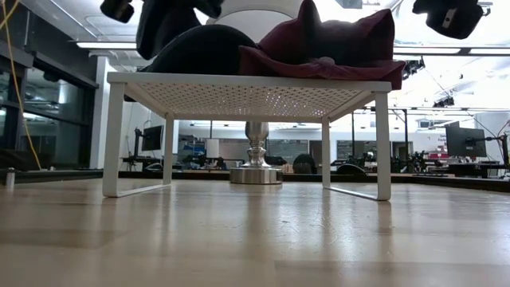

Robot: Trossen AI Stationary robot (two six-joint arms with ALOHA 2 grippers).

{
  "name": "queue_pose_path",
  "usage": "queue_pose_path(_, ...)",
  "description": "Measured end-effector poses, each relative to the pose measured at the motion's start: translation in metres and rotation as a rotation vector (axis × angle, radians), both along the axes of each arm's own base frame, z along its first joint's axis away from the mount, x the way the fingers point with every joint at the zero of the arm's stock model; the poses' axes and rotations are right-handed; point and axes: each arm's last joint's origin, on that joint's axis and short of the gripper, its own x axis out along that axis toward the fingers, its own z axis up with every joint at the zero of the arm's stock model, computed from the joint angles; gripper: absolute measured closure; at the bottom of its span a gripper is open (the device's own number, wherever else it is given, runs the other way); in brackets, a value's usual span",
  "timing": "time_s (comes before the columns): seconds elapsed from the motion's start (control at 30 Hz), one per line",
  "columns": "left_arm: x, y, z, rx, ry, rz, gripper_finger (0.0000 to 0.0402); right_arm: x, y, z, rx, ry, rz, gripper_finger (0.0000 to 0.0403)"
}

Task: Pick & Place hat
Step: Stack the blue cap on top of the other blue cap on the shelf

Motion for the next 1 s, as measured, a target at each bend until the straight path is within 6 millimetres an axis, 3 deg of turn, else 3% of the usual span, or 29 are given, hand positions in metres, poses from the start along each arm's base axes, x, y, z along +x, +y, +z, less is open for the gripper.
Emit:
queue_pose_path(0.23, 0.021, -0.013, -0.01, -0.082, 0.033, 0.001, 0.0396, 0.0, 0.001, 0.0, 0.014, 0.008, 0.019, 0.039)
queue_pose_path(0.63, 0.028, -0.019, -0.012, -0.271, 0.019, 0.132, 0.0396, 0.0, 0.001, 0.0, 0.015, 0.011, 0.028, 0.039)
queue_pose_path(1.0, 0.043, -0.019, -0.027, -0.373, 0.112, 0.157, 0.0396, 0.0, 0.001, 0.0, -0.009, 0.01, 0.038, 0.039)
